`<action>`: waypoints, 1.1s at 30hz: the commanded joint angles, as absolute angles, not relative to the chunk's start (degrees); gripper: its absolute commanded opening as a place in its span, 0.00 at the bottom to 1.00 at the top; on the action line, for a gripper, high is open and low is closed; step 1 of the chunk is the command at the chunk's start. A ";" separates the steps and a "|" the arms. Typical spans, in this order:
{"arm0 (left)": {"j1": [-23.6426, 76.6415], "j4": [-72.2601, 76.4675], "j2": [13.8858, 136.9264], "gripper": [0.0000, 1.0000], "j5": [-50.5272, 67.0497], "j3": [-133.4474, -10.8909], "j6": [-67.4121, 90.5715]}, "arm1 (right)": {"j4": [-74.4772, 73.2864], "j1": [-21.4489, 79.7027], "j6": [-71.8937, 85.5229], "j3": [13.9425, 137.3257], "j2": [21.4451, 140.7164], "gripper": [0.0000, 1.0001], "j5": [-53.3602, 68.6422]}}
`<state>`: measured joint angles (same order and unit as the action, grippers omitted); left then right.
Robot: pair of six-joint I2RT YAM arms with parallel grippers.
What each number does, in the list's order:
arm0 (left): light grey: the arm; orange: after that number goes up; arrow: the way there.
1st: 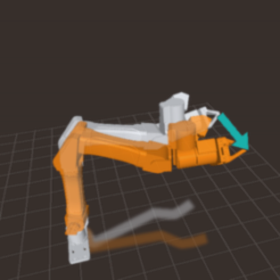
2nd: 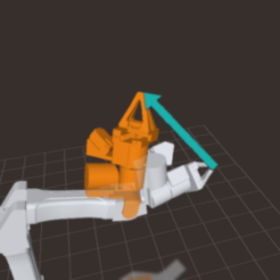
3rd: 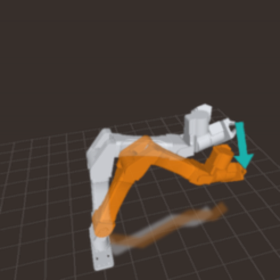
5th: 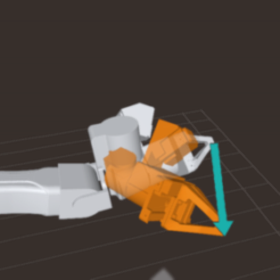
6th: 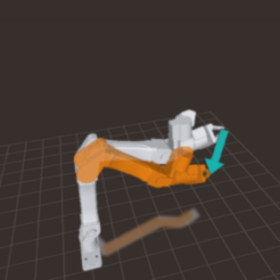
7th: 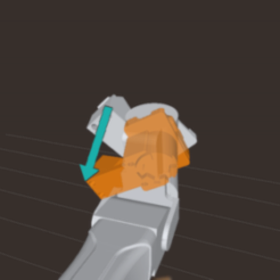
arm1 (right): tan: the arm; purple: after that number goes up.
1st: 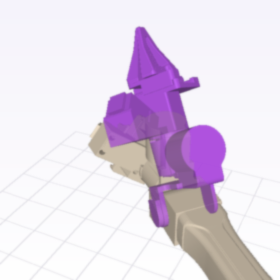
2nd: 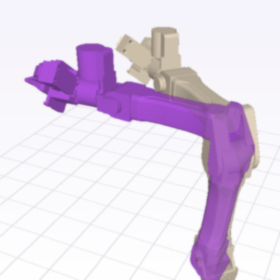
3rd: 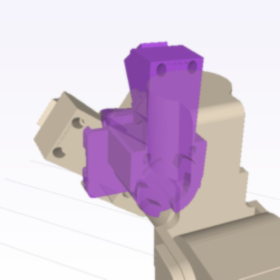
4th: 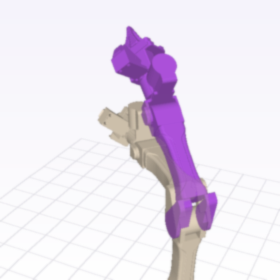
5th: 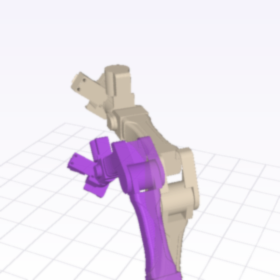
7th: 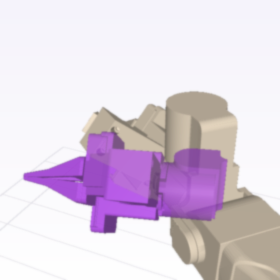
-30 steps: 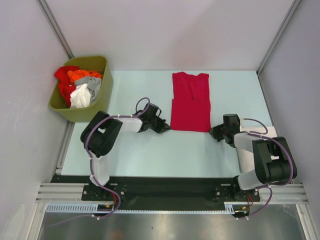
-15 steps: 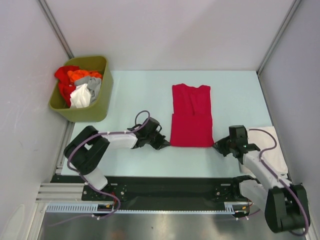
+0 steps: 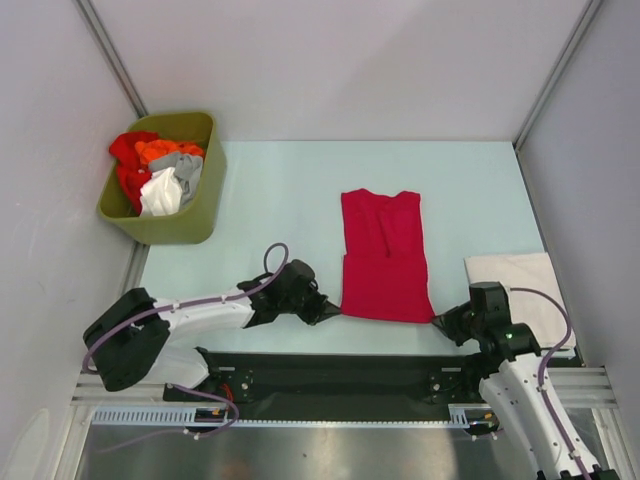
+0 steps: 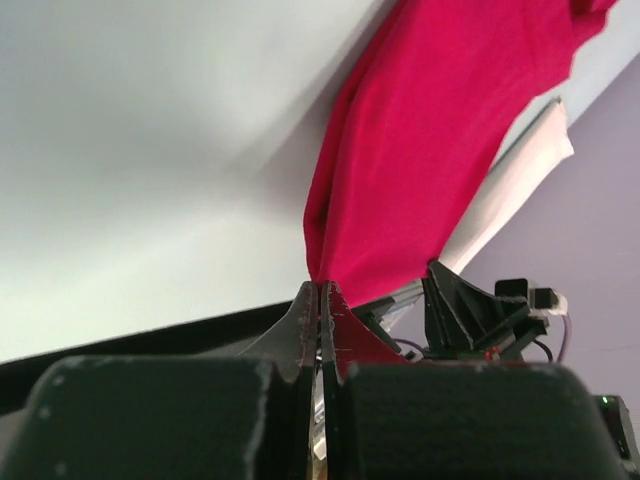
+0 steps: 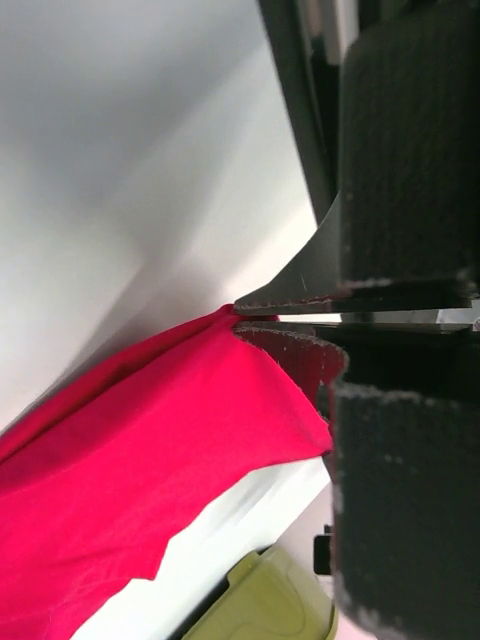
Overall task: Fold and stack the t-shirts
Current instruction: Fold the tshirt
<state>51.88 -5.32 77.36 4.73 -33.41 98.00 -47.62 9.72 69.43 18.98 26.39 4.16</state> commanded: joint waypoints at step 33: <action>27.78 -11.60 108.80 0.00 9.66 -85.41 73.21 | -24.00 0.53 39.11 83.57 102.20 0.00 12.11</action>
<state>29.71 -11.99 106.48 8.71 -80.64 75.44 -26.74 1.69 42.30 79.24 99.18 8.75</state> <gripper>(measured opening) 0.008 0.017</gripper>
